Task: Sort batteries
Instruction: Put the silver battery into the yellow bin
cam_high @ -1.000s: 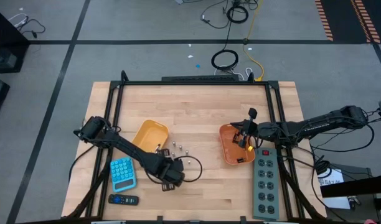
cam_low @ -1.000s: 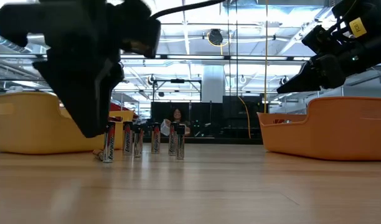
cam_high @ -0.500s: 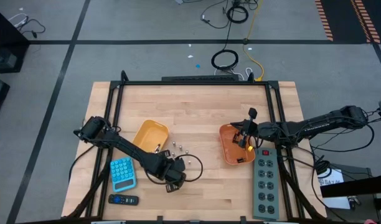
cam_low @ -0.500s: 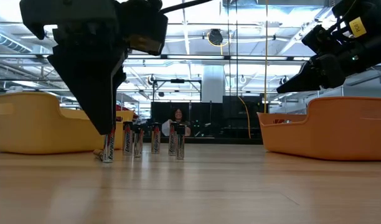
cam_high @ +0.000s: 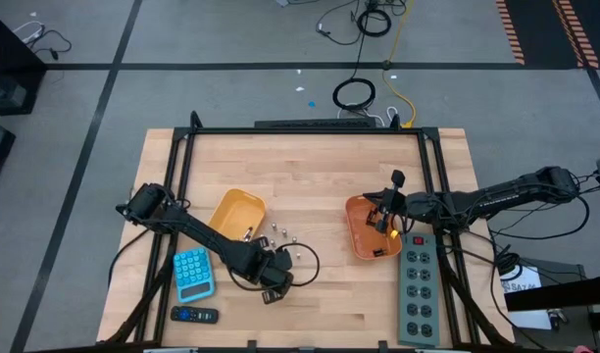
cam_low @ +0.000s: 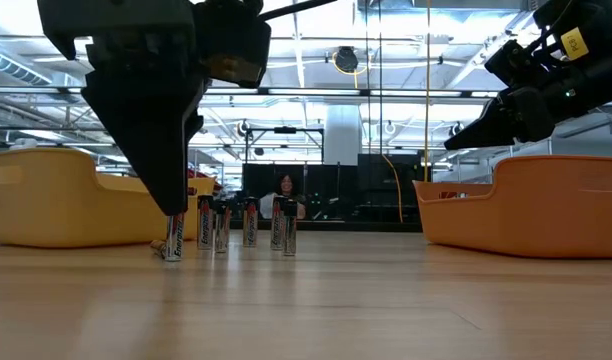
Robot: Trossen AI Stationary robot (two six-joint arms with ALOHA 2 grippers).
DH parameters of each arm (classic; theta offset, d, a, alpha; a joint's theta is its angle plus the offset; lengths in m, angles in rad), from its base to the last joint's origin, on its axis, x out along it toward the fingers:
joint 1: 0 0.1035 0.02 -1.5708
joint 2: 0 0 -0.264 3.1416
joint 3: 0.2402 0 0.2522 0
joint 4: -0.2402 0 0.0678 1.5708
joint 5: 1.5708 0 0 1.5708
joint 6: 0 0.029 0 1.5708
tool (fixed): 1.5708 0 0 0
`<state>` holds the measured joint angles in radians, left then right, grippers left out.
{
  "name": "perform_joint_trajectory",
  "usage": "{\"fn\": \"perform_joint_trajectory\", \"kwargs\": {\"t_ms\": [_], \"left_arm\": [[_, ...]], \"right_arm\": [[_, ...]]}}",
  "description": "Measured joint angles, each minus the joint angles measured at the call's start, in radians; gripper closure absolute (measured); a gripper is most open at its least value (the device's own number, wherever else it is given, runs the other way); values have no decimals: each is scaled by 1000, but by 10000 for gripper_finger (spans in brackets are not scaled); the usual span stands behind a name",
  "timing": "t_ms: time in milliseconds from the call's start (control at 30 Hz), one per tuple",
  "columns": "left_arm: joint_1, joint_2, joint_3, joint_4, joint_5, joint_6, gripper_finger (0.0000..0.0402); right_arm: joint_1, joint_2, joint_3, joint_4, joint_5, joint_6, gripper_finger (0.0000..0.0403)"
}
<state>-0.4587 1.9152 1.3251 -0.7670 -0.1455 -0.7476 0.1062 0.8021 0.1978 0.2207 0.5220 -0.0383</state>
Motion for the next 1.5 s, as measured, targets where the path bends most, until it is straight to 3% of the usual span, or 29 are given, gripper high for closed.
{"fn": "perform_joint_trajectory", "kwargs": {"t_ms": [200,333,667,867,1200,1500], "left_arm": [[0,6,0,4,-6,-5,292],[-2,47,2,9,3,8,365],[-13,36,15,-12,-11,20,368],[-12,-62,34,-69,-7,-33,368],[20,-255,27,-536,-148,-215,368],[114,-295,-71,-546,-118,-88,368]], "right_arm": [[0,0,0,0,0,0,403],[0,0,0,0,0,0,403],[0,0,0,0,0,0,403],[0,0,0,-1,0,0,403],[9,0,0,-12,-35,63,403],[81,0,0,-6,-23,119,403]]}}
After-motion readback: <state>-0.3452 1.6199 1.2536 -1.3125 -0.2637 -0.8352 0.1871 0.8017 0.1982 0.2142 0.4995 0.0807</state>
